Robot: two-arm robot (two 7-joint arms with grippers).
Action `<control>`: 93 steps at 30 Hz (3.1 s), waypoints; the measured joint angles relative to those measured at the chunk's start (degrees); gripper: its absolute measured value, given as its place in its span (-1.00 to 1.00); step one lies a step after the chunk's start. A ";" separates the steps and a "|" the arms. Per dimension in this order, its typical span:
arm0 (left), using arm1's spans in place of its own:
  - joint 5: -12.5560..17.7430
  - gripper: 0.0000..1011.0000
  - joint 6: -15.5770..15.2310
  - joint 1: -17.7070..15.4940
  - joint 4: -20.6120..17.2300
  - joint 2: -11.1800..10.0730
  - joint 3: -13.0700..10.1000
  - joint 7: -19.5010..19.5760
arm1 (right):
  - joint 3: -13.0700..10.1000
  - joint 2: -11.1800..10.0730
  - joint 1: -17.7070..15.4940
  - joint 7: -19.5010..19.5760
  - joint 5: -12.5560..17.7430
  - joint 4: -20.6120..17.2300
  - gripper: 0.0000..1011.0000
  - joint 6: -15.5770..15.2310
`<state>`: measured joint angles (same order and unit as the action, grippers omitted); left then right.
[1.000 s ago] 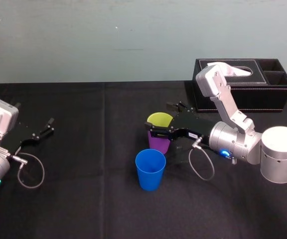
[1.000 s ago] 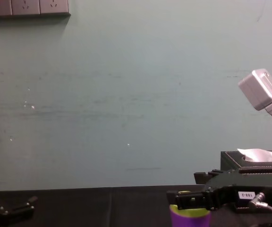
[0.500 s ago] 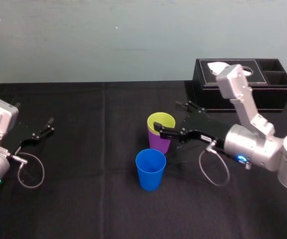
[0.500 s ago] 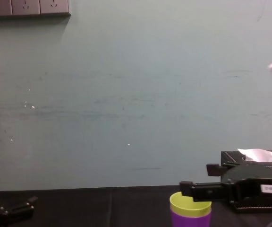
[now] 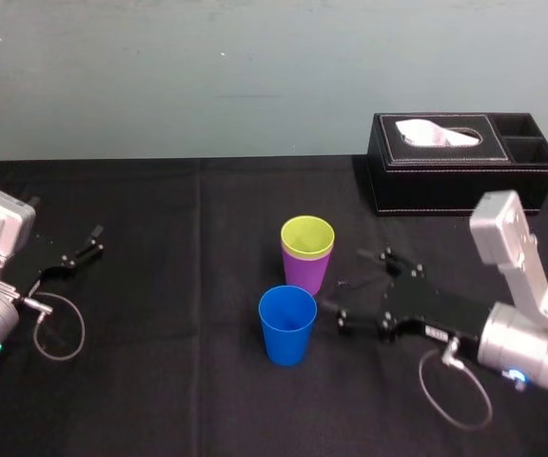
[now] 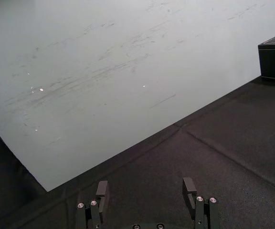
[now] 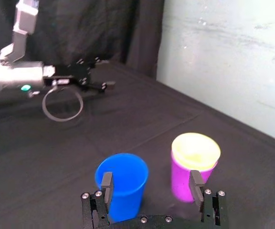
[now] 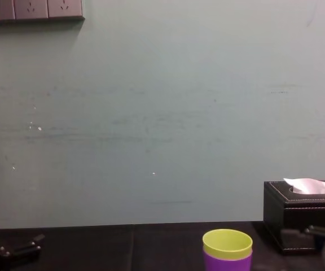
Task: Stack the three plastic cups sequentially using one hand.
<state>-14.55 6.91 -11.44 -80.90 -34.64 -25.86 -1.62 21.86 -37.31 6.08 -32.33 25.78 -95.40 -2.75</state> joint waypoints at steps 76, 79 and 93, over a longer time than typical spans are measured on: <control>0.00 1.00 0.00 0.00 0.00 0.00 0.00 0.00 | 10.50 9.29 9.97 -2.89 -4.20 14.83 0.98 -1.09; 0.00 1.00 0.00 0.00 0.00 0.00 0.00 0.00 | 10.45 9.20 9.87 -2.89 -4.19 14.74 0.98 -1.08; 0.00 1.00 0.00 0.00 0.00 0.00 0.00 0.00 | 10.27 8.99 9.62 -2.82 -4.05 14.42 0.50 -1.01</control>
<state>-14.55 6.91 -11.43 -80.90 -34.64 -25.86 -1.62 32.13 -28.32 15.70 -35.16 21.73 -80.98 -3.76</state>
